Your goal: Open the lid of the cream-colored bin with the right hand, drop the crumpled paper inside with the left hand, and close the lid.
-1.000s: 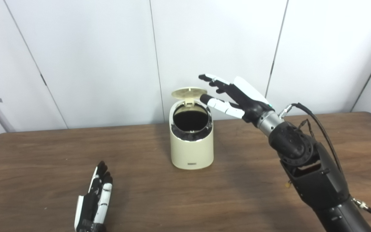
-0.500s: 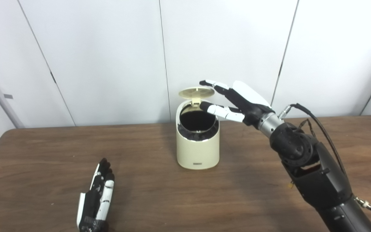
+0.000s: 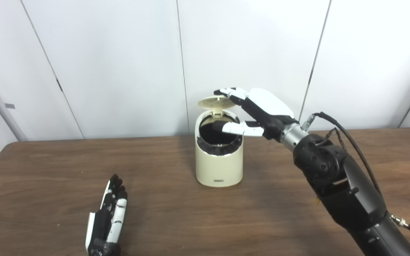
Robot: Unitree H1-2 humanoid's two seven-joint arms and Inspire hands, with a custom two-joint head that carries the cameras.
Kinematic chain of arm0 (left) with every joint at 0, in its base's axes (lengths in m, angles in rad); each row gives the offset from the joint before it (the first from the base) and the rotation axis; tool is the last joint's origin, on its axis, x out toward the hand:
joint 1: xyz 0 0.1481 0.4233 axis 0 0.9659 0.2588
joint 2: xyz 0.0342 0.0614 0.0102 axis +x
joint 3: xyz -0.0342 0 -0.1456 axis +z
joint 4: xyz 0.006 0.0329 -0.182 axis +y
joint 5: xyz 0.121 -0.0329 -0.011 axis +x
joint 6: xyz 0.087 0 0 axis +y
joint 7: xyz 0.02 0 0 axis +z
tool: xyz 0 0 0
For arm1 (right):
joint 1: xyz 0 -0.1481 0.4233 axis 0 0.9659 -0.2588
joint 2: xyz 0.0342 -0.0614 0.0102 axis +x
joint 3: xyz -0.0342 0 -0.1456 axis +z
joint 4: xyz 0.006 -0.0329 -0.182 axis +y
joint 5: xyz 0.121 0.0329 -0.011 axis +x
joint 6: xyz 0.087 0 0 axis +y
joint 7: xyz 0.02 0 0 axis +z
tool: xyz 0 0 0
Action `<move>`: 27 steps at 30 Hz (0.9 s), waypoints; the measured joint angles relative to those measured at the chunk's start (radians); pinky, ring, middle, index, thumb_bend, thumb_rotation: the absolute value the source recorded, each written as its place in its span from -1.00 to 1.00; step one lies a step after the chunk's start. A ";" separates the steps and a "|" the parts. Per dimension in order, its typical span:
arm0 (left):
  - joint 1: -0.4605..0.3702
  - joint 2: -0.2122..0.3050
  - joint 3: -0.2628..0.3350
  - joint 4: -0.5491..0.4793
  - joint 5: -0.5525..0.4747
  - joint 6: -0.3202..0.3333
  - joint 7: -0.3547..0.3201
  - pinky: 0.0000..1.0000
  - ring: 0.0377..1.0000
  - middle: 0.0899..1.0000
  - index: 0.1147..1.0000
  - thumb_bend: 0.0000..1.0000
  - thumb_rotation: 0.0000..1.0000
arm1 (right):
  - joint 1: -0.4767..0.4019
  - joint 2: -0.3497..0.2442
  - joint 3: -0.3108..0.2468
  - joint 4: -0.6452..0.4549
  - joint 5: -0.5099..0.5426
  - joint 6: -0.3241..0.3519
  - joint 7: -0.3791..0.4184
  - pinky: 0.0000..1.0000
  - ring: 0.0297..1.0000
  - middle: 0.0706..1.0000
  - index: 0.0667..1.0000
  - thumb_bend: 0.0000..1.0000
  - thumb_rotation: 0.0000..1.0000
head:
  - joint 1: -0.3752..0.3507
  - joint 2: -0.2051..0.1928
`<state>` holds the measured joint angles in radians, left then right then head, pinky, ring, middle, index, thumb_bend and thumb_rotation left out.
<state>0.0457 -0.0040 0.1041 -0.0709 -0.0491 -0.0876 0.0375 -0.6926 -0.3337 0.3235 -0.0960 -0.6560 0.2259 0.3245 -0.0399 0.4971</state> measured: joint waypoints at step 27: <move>-0.031 0.007 -0.002 0.032 0.012 -0.031 0.004 1.00 1.00 0.98 1.00 -0.04 0.48 | 0.055 -0.040 0.025 -0.044 -0.127 -0.053 0.054 0.89 1.00 0.87 0.81 0.15 0.89 | -0.008 0.014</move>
<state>0.0145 0.0031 0.1021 -0.0384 -0.0366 -0.1184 0.0416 -0.6374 -0.3735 0.3488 -0.1403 -0.7826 0.1729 0.3786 -0.0475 0.5108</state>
